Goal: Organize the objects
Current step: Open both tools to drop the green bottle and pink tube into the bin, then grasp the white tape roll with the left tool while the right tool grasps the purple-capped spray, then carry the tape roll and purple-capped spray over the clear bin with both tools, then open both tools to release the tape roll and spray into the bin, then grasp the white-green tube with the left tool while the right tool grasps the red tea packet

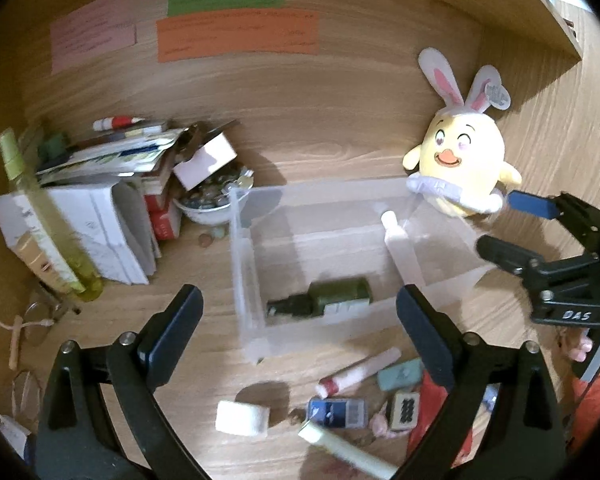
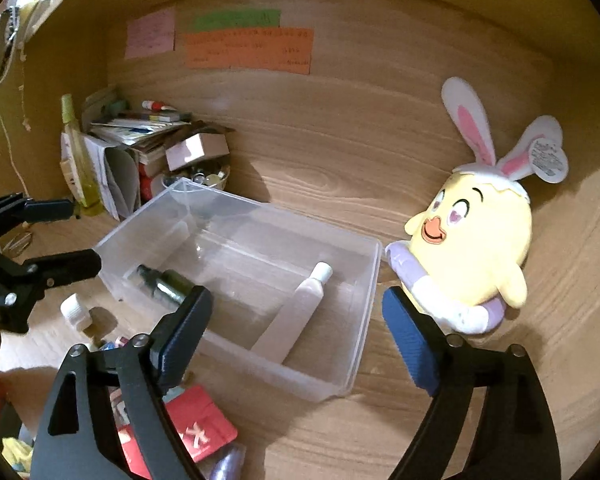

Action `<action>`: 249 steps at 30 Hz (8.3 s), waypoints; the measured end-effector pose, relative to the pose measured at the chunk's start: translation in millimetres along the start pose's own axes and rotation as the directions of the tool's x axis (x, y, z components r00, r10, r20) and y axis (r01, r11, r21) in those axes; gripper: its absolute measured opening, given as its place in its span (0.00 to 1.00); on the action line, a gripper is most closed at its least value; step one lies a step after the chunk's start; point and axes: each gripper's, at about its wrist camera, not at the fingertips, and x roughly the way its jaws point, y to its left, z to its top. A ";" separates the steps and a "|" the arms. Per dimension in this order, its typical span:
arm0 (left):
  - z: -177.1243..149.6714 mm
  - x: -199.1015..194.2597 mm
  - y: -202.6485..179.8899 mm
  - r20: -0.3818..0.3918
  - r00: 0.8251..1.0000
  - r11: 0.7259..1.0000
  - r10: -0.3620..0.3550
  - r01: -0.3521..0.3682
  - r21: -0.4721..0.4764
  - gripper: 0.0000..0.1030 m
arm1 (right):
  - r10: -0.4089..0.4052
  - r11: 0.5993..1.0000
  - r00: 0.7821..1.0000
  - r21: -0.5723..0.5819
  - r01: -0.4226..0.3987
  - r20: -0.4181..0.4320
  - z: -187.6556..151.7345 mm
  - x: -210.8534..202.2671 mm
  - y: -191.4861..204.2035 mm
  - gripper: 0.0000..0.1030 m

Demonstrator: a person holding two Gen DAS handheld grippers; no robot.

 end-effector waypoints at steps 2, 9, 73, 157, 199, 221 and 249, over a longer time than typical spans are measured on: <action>-5.7 -2.9 3.3 -0.005 1.000 1.000 0.008 -0.008 0.002 0.96 | -0.008 1.000 1.000 -0.007 0.008 0.011 -6.2 -7.3 1.9 0.84; -29.0 -9.7 15.7 -0.025 1.000 1.000 0.002 -0.003 -0.019 0.96 | -0.014 1.000 0.999 0.017 0.014 0.039 -33.3 -22.4 8.9 0.89; -59.5 -40.3 21.5 0.068 0.998 0.999 0.000 0.004 -0.051 0.38 | 0.033 0.988 0.999 0.153 -0.036 0.024 -104.9 -65.0 -4.8 0.23; 10.5 78.8 -16.0 -0.057 0.998 0.999 -0.031 0.031 0.010 0.58 | 0.097 0.992 0.987 0.099 -0.084 -0.128 -6.5 99.0 1.1 0.36; -52.8 -10.1 -5.2 -0.003 0.999 0.999 0.032 -0.032 0.022 0.94 | 0.134 0.989 0.989 0.075 -0.129 -0.065 -65.5 9.2 47.3 0.90; -114.5 14.5 -14.3 -0.207 0.978 0.998 0.010 0.002 0.057 0.95 | 0.008 1.000 0.986 -0.010 -0.010 -0.167 -106.8 5.7 42.7 0.90; -114.8 5.0 -9.8 -0.184 0.975 0.992 -0.128 0.130 -0.004 0.14 | 0.192 0.964 0.959 0.225 -0.143 -0.210 -135.8 -7.6 52.1 0.97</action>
